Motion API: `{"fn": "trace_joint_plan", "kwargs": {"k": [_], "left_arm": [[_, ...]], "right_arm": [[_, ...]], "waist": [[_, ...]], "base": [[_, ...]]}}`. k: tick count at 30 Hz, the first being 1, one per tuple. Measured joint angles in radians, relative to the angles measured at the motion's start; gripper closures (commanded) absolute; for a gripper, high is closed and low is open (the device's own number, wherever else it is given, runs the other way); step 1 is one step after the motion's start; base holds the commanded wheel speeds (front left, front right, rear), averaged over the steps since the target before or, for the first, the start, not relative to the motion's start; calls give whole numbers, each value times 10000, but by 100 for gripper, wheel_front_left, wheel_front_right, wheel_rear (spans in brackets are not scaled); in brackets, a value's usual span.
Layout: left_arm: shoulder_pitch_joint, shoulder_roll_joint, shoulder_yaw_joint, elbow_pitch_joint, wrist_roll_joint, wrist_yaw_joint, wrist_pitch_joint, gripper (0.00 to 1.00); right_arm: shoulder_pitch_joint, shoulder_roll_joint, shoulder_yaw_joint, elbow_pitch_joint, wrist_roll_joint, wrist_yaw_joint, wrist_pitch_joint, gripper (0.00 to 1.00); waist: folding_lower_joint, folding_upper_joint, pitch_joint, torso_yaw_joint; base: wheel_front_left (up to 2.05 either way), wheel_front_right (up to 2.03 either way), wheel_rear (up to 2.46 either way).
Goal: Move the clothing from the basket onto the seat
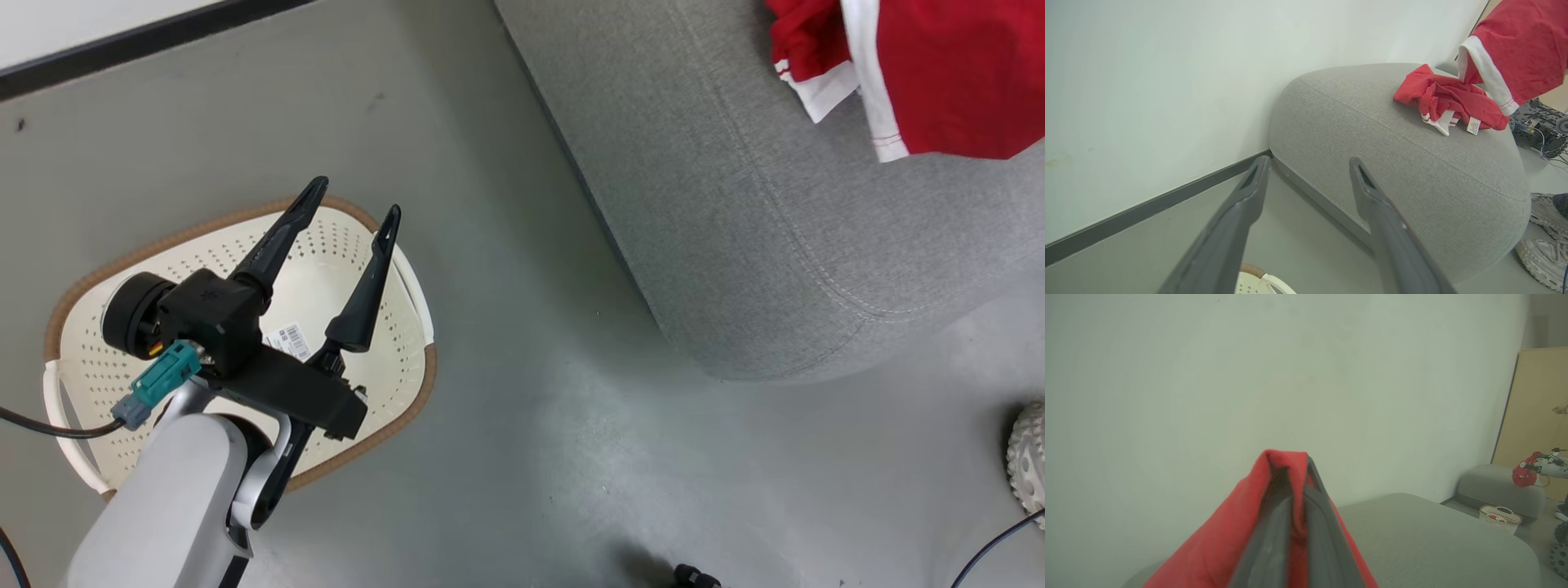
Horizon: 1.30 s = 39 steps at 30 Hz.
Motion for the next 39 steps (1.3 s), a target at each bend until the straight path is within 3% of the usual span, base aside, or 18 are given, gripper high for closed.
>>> {"fn": "trace_joint_plan", "kwargs": {"k": [14,27,39], "left_arm": [[0,261,96,-69,0,-86,2,0],[-4,552,86,-299,0,-159,267,0],[-129,782,150,-491,6,-171,437,0]], "right_arm": [[-841,21,-1580,-244,-1055,0,4,100],[-278,734,-2428,130,-1202,0,184,100],[-81,1852,-1551,520,-1181,0,316,100]], "waist": [[-1,0,587,207],[-1,0,1247,157],[0,0,1955,248]], "base": [[0,0,0],[0,0,0],[0,0,0]]}}
